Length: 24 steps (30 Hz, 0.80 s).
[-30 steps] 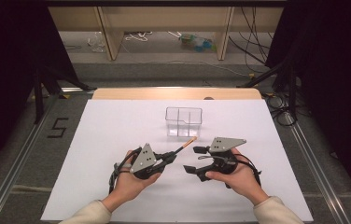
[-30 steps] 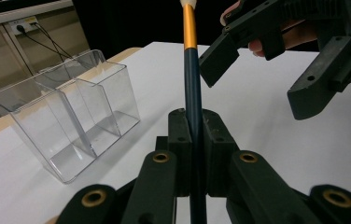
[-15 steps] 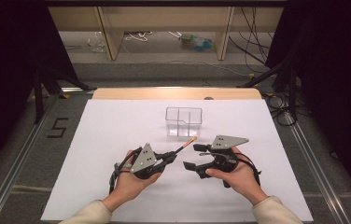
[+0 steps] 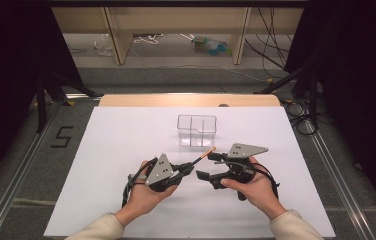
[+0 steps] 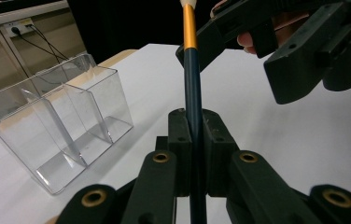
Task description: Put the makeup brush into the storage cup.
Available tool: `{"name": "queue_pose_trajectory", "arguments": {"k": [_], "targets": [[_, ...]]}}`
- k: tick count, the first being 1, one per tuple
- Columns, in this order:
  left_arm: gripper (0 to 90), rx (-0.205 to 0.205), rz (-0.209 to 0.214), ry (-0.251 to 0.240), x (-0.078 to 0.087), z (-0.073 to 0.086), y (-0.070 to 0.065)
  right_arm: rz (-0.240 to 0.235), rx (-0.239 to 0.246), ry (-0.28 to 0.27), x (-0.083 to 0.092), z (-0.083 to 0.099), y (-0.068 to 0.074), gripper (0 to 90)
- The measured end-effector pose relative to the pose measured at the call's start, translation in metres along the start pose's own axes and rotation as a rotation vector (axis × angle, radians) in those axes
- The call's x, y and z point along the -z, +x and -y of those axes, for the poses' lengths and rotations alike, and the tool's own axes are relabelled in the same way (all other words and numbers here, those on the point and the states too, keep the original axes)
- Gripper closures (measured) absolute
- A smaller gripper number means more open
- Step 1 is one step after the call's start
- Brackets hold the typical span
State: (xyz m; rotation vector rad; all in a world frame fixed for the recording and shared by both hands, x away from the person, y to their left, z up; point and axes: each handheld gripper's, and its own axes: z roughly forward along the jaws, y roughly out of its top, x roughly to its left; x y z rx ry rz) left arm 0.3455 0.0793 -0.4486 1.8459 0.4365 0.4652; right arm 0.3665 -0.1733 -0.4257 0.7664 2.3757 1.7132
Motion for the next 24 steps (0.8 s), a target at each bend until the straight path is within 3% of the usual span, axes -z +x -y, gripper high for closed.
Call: {"name": "queue_pose_trajectory", "arguments": {"k": [1,3,16,24], "targets": [[83.6,0.006,-0.002,-0.003,-0.0004,0.0001,-0.0006,0.014,-0.001,0.009,0.0009,-0.0004,0.0004,22.2],[83.6,0.01,-0.004,-0.004,-0.0005,0.0003,-0.0012,-0.003,-0.007,0.018,0.0004,-0.0009,0.001,22.2],[83.6,0.0,-0.002,0.002,-0.0019,0.0014,-0.0025,0.003,-0.072,-0.041,-0.0035,-0.0008,0.0001,24.7],[83.6,-0.005,0.004,0.005,-0.0047,0.0014,-0.0052,0.021,-0.088,-0.067,-0.0066,0.0002,-0.0012,27.8]]}}
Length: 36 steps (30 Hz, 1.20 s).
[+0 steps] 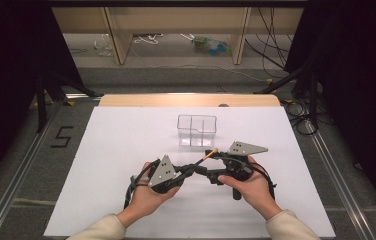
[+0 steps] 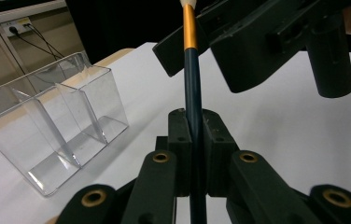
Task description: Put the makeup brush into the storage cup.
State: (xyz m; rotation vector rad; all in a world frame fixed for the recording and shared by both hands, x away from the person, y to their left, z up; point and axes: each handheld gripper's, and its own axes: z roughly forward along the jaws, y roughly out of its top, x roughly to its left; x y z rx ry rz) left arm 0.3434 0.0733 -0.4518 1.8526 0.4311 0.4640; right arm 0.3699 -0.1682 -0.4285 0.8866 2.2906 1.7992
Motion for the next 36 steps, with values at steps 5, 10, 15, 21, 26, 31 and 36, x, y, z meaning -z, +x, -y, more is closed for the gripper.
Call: {"name": "queue_pose_trajectory", "arguments": {"k": [5,10,15,21,26,31,36], "targets": [[83.6,-0.002,-0.002,-0.001,-0.001,0.0,-0.001,0.0,-0.013,-0.006,0.0,0.001,0.0,34.6],[83.6,-0.001,-0.001,-0.003,-0.002,0.0,-0.001,0.004,-0.022,-0.037,-0.001,0.002,0.0,42.9],[83.6,0.007,-0.006,-0.005,-0.002,0.001,-0.001,0.005,-0.046,-0.045,0.0,0.003,-0.001,50.1],[83.5,0.006,-0.004,-0.002,-0.003,0.001,-0.002,0.01,-0.071,-0.066,0.002,0.004,-0.004,59.1],[83.5,0.0,0.001,0.013,-0.005,0.004,-0.002,-0.003,-0.078,-0.068,0.001,0.005,-0.005,64.2],[83.4,0.008,0.004,0.027,-0.009,0.005,-0.004,-0.01,-0.062,-0.086,0.003,0.004,-0.005,74.2],[83.2,0.003,0.013,0.035,-0.013,0.006,-0.006,-0.059,-0.104,-0.071,0.004,0.002,-0.001,83.8]]}}
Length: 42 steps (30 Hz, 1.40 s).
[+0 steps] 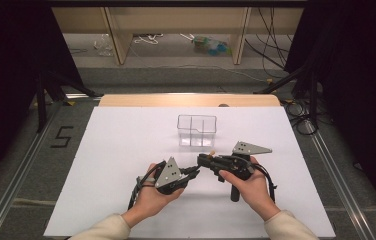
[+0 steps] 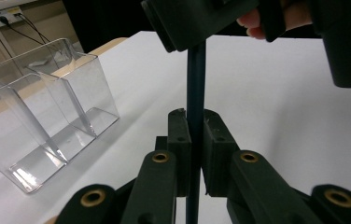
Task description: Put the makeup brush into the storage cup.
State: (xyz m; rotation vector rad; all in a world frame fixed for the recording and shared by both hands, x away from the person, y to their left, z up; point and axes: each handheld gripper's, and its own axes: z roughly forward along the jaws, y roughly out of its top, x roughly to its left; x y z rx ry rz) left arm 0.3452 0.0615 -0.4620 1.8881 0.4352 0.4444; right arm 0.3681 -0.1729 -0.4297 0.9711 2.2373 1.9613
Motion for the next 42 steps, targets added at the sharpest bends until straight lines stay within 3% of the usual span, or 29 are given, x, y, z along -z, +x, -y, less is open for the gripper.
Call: {"name": "queue_pose_trajectory", "arguments": {"k": [6,7,8,9,13,16,17,19,21,26,37,42], "targets": [[78.5,-0.01,0.005,0.01,-0.002,0.0,-0.002,0.01,0.024,0.019,0.002,-0.003,0.004,84.1],[75.5,-0.027,0.01,0.015,-0.002,0.0,-0.001,0.016,0.036,0.024,0.002,-0.004,0.004,84.1],[71.8,-0.007,0.005,0.012,-0.001,0.0,-0.002,0.026,0.046,0.027,0.003,-0.005,0.005,84.1],[67.7,-0.024,0.005,0.012,-0.001,0.0,-0.002,0.035,0.068,0.025,0.003,-0.006,0.005,84.1],[47.5,0.006,0.019,0.019,0.0,-0.003,-0.006,0.065,0.092,0.039,0.006,-0.009,0.007,84.1],[38.6,-0.018,0.029,0.033,0.005,-0.003,-0.007,0.089,0.124,0.042,0.008,-0.011,0.007,84.0],[36.0,-0.013,0.03,0.033,0.007,-0.004,-0.008,0.1,0.137,0.06,0.01,-0.012,0.008,84.1],[30.7,-0.008,0.032,0.03,0.012,-0.005,-0.008,0.11,0.158,0.043,0.011,-0.013,0.008,84.1],[29.2,-0.008,0.018,0.017,0.018,-0.006,-0.008,0.123,0.168,0.071,0.013,-0.015,0.009,84.1],[26.3,-0.001,-0.011,-0.031,0.03,-0.01,-0.006,0.142,0.192,0.065,0.014,-0.017,0.009,84.1],[24.0,0.021,-0.028,-0.075,0.05,-0.008,-0.002,0.157,0.206,0.091,0.018,-0.019,0.007,84.1],[23.7,0.031,-0.037,-0.082,0.061,-0.004,0.0,0.152,0.2,0.077,0.018,-0.019,0.007,84.0]]}}
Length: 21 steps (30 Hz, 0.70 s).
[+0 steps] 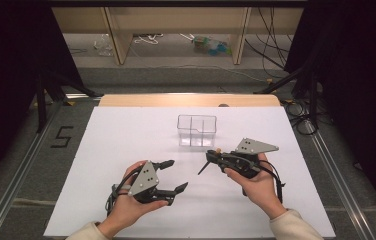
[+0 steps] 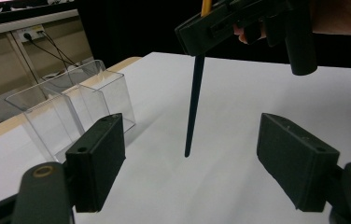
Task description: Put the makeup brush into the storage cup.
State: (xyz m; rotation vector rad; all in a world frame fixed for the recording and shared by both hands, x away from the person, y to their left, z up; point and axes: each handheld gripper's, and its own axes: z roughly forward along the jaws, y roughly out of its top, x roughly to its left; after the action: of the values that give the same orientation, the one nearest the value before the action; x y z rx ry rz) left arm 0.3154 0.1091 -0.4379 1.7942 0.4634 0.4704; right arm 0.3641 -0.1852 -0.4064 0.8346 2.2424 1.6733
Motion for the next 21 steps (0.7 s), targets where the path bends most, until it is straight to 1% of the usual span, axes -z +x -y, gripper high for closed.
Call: {"name": "queue_pose_trajectory", "arguments": {"k": [2,5,6,8,11,13,14,19,21], "targets": [[23.7,0.006,-0.005,0.001,0.005,0.002,0.001,0.001,0.0,0.0,0.0,0.0,0.0,84.0],[23.7,0.014,-0.014,-0.01,0.01,0.003,0.002,0.0,-0.001,0.001,0.0,0.0,0.0,84.1],[23.7,0.008,-0.016,-0.008,0.012,0.003,0.003,0.0,-0.001,0.001,0.0,0.0,0.0,84.0],[23.7,0.02,-0.02,-0.013,0.016,0.004,0.003,-0.002,-0.001,0.001,0.0,0.0,0.0,84.0],[23.9,0.024,-0.027,-0.015,0.022,0.006,0.004,-0.009,-0.006,-0.003,0.0,0.0,-0.001,84.1],[23.9,0.026,-0.033,-0.02,0.026,0.007,0.005,-0.004,-0.006,0.001,0.0,0.0,-0.001,84.0],[23.9,0.03,-0.036,-0.022,0.028,0.008,0.005,0.004,-0.002,0.015,0.002,-0.001,-0.001,84.1],[23.8,0.039,-0.055,-0.036,0.041,0.011,0.008,-0.003,-0.005,-0.002,0.001,-0.001,-0.001,84.0],[23.8,0.048,-0.065,-0.039,0.046,0.012,0.009,-0.003,-0.006,-0.006,0.0,-0.001,-0.001,84.1]]}}
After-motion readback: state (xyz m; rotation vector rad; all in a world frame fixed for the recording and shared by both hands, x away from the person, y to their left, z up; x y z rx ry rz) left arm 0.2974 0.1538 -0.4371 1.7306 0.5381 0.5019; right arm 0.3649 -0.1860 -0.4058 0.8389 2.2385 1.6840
